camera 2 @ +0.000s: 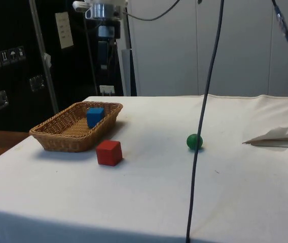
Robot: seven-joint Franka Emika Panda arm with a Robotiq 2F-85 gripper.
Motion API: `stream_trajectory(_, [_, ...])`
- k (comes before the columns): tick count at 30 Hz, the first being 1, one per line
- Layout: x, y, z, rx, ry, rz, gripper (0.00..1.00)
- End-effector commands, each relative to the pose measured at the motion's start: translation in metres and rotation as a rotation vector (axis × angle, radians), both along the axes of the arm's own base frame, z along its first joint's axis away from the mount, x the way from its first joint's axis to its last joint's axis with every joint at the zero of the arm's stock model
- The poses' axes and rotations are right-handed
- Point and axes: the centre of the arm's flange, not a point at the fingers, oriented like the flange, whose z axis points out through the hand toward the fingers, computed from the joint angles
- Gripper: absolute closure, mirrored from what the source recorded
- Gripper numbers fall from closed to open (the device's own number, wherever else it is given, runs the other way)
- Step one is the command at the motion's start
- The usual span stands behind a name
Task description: Place all non-red objects into the basket.
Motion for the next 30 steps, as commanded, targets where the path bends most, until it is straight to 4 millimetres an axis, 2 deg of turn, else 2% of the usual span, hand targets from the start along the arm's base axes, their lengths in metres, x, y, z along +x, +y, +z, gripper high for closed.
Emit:
stream_trajectory(1, [-0.004, -0.001, 0.003, -0.015, 0.003, -0.004, 0.0])
stream_trajectory(4, [-0.005, -0.001, 0.003, -0.003, 0.005, 0.001, 0.0])
stream_trajectory(21, [-0.038, 0.001, 0.026, -0.023, 0.034, 0.015, 0.0])
stream_trajectory(30, [-0.054, 0.016, 0.033, -0.06, 0.036, 0.021, 0.0])
